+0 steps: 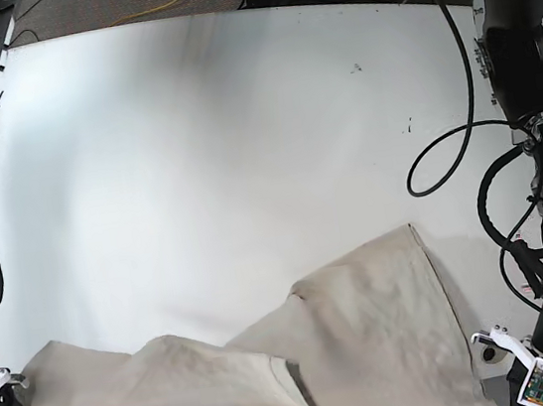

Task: Layout the t-shirt on the table in an organized manner, then fold the t-shirt properly
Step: 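Release the shirt from the right gripper and raise it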

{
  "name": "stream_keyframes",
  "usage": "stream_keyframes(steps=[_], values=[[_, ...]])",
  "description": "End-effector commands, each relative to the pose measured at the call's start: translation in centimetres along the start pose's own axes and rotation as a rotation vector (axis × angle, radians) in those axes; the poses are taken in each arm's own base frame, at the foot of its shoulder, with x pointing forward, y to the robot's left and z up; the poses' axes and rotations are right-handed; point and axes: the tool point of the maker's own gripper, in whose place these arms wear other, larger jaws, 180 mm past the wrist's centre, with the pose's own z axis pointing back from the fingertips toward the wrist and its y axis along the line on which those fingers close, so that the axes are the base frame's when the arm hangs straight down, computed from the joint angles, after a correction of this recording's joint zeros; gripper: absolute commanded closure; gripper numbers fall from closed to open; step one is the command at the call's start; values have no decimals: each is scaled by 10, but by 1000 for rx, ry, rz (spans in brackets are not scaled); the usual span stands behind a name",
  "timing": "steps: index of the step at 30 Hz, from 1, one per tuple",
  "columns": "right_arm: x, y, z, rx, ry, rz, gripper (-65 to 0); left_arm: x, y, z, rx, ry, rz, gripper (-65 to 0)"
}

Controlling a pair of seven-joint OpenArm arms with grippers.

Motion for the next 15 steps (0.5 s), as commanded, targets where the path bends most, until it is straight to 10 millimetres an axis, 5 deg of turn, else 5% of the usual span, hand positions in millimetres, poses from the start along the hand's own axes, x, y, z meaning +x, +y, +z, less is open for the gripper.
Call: stream_keyframes(steps=[1, 10, 15], values=[[56, -12, 18, -57, -139, 43, 0, 27, 41, 0, 102, -55, -39, 0], [116, -14, 37, -75, -260, 81, 0, 72, 75, -2, 168, -151, -76, 0], [127, -13, 41, -74, -286, 84, 0, 85, 85, -1, 190, -174, -84, 0]])
